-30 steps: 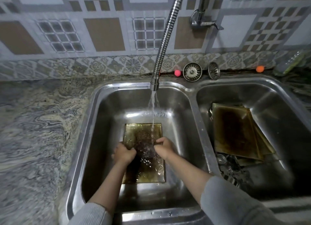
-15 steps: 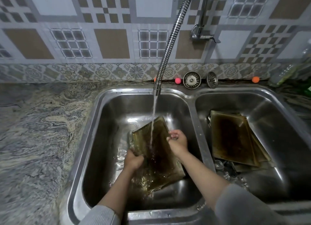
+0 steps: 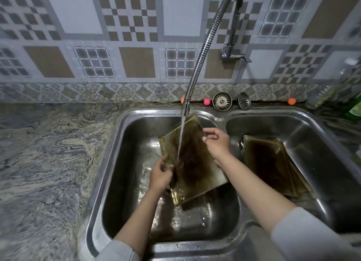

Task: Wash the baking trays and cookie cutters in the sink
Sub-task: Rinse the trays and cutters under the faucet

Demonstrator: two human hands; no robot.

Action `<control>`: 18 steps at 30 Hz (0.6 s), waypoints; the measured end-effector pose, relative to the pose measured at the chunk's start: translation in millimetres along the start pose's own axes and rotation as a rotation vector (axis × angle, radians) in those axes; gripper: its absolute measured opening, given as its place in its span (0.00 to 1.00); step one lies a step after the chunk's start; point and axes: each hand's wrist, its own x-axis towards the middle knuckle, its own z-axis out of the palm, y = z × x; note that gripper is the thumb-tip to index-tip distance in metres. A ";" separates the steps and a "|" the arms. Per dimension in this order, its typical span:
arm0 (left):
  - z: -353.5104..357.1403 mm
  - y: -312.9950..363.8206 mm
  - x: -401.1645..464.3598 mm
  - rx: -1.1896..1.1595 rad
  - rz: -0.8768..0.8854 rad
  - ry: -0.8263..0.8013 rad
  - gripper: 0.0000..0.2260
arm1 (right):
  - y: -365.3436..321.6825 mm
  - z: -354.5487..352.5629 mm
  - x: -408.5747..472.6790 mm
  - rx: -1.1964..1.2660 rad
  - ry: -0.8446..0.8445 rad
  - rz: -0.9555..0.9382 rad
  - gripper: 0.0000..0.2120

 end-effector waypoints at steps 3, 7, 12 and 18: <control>-5.1 8.3 -9.9 0.019 0.071 0.033 0.16 | 5.2 -11.1 -5.3 0.018 0.044 -0.034 0.15; -15.3 17.0 -20.4 -0.010 0.150 0.043 0.18 | 16.2 -17.2 -16.7 -0.074 0.070 -0.098 0.14; -30.4 36.0 -32.3 -0.123 0.107 -0.014 0.19 | 30.9 -5.2 -43.7 -0.620 0.036 -0.323 0.12; -35.1 43.0 -45.8 -0.089 0.183 -0.029 0.20 | 17.5 32.9 -33.4 -1.005 -0.300 -0.321 0.27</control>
